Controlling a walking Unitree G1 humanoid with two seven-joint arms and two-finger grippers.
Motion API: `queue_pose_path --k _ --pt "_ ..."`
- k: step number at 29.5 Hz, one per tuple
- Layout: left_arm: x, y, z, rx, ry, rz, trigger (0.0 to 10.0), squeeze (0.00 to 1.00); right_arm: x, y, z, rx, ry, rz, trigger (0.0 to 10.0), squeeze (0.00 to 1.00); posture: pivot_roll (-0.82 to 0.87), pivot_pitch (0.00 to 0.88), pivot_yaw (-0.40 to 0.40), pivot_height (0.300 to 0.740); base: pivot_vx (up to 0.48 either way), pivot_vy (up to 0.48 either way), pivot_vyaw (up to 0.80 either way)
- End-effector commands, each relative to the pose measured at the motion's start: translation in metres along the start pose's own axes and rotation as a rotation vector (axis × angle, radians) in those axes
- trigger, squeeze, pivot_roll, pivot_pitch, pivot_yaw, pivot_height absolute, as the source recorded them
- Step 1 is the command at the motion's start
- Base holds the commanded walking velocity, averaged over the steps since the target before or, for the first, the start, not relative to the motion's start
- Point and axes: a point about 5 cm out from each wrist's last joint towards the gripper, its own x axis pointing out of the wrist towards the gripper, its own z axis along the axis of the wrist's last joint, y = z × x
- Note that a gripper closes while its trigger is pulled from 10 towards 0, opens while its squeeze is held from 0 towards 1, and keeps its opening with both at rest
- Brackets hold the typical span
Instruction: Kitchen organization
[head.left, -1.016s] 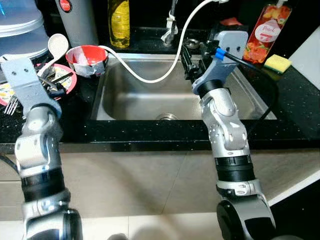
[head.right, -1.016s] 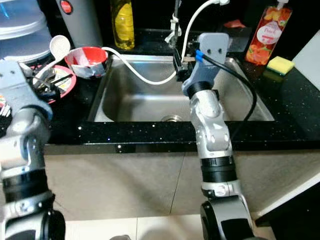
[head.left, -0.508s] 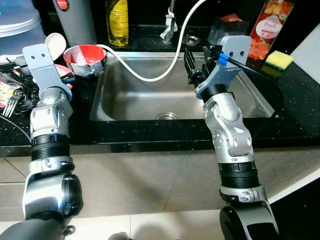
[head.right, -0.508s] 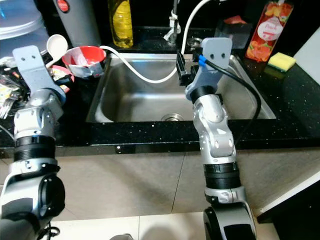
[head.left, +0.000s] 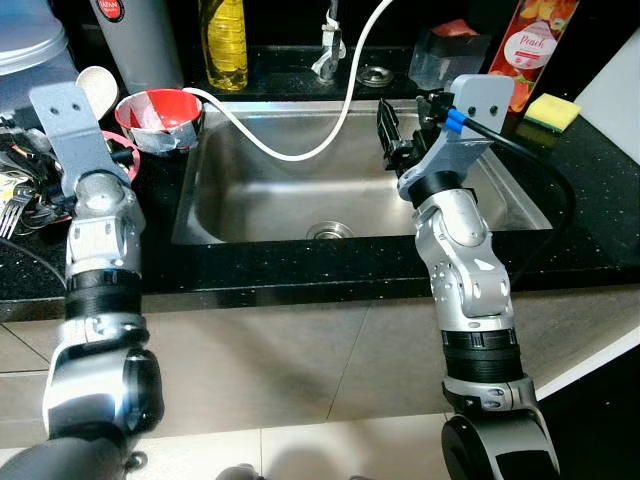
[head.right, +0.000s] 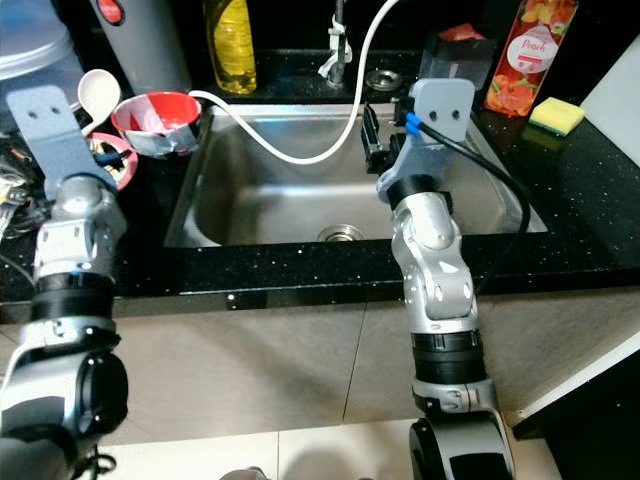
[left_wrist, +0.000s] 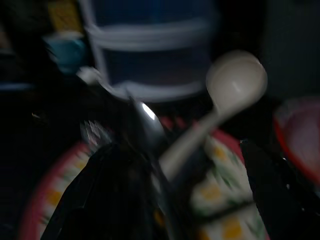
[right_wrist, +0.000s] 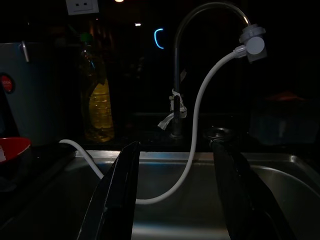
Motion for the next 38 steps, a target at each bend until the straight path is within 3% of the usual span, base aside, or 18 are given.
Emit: queue_pose_path --k 1,5,7,11,18,21,22,24,26,27,38 --pt "0.010 0.017 0.002 -0.004 0.012 0.080 10.0 0.00 0.001 0.003 0.001 0.004 0.007 0.012 10.0 0.00 0.13 0.019 0.010 0.740 0.000 0.000 0.00" --pt "0.011 0.019 0.001 -0.008 0.020 0.087 10.0 0.00 0.001 0.003 0.001 0.005 0.007 0.012 10.0 0.00 0.13 0.019 0.010 0.740 0.000 0.000 0.00" --pt "0.018 0.020 -0.018 -0.067 0.155 0.042 10.0 0.00 0.000 0.003 0.001 0.004 0.012 0.014 10.0 0.00 0.13 0.020 0.008 0.740 0.000 0.000 0.00" --pt "0.020 0.016 -0.031 -0.105 0.233 0.005 10.0 0.00 0.000 0.002 0.001 0.003 0.012 0.014 10.0 0.00 0.12 0.023 0.008 0.740 0.000 0.000 0.00" --pt "0.023 0.013 -0.034 -0.110 0.256 -0.015 10.0 0.00 -0.002 0.001 0.002 -0.001 0.013 0.003 10.0 0.00 0.11 0.025 0.014 0.740 0.000 0.000 0.00" --pt "0.023 0.013 -0.036 -0.114 0.265 -0.016 9.4 0.00 -0.002 0.000 0.002 0.003 0.012 -0.003 10.0 0.00 0.11 0.021 0.022 0.740 0.000 0.000 0.00" --pt "0.023 0.014 -0.038 -0.116 0.273 -0.015 6.0 0.00 -0.002 -0.001 0.002 0.005 0.012 -0.006 10.0 0.00 0.11 0.019 0.023 0.740 0.000 0.000 0.00" --pt "0.022 0.016 -0.045 -0.118 0.291 0.000 1.1 0.00 -0.003 -0.001 0.003 0.008 0.012 -0.009 10.0 0.00 0.11 0.021 0.023 0.740 0.000 0.000 0.00" --pt "0.022 0.016 -0.045 -0.118 0.291 0.000 1.1 0.00 -0.003 -0.001 0.003 0.008 0.012 -0.009 10.0 0.00 0.11 0.021 0.023 0.740 0.000 0.000 0.00" --pt "0.022 0.016 -0.048 -0.115 0.298 0.007 0.0 0.00 -0.002 -0.001 0.003 0.009 0.013 -0.010 10.0 0.00 0.11 0.020 0.022 0.740 0.000 0.000 0.00" --pt "0.018 0.020 -0.062 -0.119 0.321 0.044 0.0 0.00 -0.001 -0.001 0.002 0.037 0.027 -0.009 10.0 0.00 0.11 0.023 0.011 0.740 0.000 0.000 0.00"
